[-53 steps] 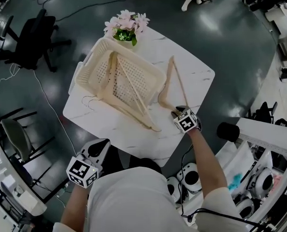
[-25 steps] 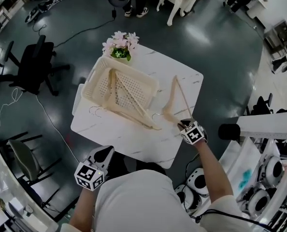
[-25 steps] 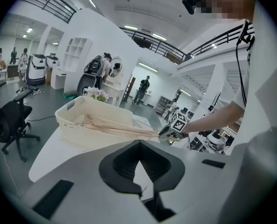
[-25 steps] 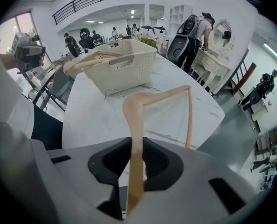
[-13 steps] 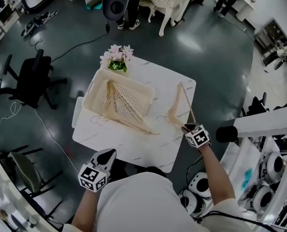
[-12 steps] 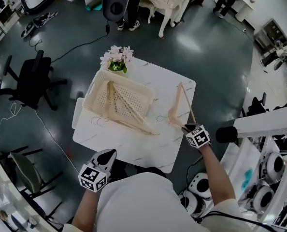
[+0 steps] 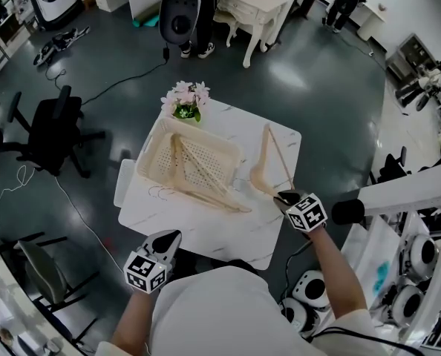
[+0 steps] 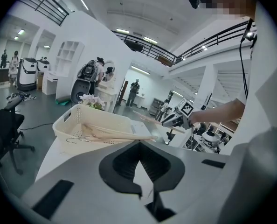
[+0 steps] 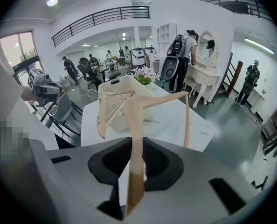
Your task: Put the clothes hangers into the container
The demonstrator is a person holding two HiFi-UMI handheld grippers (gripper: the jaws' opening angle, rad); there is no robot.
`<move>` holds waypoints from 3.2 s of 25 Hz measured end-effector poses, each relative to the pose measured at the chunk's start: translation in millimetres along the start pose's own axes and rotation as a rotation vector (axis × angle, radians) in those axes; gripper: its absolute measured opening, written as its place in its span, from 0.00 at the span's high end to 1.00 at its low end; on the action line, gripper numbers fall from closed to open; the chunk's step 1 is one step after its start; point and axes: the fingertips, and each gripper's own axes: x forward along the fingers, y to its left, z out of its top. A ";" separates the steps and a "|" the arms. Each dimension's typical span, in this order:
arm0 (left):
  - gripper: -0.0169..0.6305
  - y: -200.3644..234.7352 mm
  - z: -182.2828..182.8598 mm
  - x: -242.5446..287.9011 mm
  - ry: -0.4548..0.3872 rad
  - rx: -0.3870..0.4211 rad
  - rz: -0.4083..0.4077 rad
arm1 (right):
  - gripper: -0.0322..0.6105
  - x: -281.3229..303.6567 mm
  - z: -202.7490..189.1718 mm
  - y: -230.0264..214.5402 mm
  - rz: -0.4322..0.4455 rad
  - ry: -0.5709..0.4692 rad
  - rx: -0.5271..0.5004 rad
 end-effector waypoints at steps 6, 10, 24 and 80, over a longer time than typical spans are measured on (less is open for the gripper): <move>0.96 9.0 -0.6 -12.6 -0.022 -0.016 0.015 | 0.82 5.2 37.5 40.8 0.069 -0.034 -0.051; 0.96 21.8 -2.9 -26.4 -0.029 -0.030 0.040 | 0.82 17.7 61.3 69.7 0.118 -0.044 -0.095; 0.96 59.0 -1.0 -56.1 -0.059 -0.062 0.100 | 0.82 67.3 113.8 156.6 0.241 -0.033 -0.248; 0.96 46.0 9.0 -49.9 0.002 -0.005 -0.050 | 0.91 -24.1 71.5 197.2 0.096 -0.422 0.275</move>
